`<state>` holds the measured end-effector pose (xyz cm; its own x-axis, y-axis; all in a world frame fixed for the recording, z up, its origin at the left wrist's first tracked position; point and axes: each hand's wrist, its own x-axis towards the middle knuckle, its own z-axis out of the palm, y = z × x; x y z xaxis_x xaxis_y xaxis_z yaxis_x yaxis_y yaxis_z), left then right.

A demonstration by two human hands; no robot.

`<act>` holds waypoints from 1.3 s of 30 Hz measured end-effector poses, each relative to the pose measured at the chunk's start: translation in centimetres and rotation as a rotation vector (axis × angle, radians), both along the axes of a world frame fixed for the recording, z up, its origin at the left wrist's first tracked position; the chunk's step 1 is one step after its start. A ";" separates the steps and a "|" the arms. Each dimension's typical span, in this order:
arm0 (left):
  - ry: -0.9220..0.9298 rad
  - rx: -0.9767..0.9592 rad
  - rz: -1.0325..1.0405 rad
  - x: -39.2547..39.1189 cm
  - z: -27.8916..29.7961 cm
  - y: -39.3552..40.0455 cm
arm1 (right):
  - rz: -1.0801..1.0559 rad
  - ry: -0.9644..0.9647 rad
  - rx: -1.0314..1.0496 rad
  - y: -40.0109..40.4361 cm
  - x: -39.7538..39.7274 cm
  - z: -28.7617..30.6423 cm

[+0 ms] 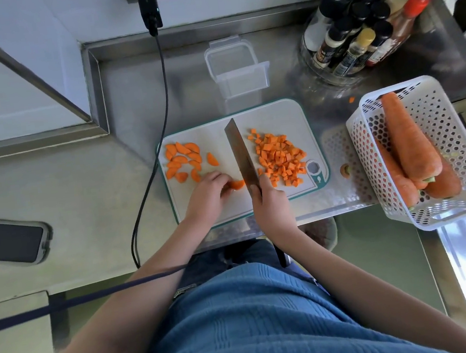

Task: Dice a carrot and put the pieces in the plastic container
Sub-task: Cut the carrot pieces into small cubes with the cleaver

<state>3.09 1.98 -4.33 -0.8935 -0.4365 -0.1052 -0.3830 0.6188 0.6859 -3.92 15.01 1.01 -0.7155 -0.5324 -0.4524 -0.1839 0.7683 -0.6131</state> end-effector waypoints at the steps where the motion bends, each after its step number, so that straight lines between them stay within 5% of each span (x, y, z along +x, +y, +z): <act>1: 0.000 -0.005 0.003 -0.1 0.0 0.0 | -0.002 -0.003 0.010 -0.1 0.1 -0.1; 19: 0.000 -0.015 -0.011 -0.2 -0.3 -0.4 | 0.132 0.033 0.218 -0.5 0.9 -1.4; 25: 0.038 0.008 0.000 -0.6 -0.5 0.4 | -0.022 0.048 0.108 1.0 -0.6 -0.1; 39: 0.064 0.069 0.021 -1.2 -0.4 1.5 | 0.088 0.071 0.118 1.1 -0.4 -0.7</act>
<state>1.90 3.49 -4.71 -0.8901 -0.4488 -0.0792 -0.3497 0.5614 0.7500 -4.30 16.15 0.34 -0.7008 -0.5401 -0.4659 -0.2929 0.8135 -0.5025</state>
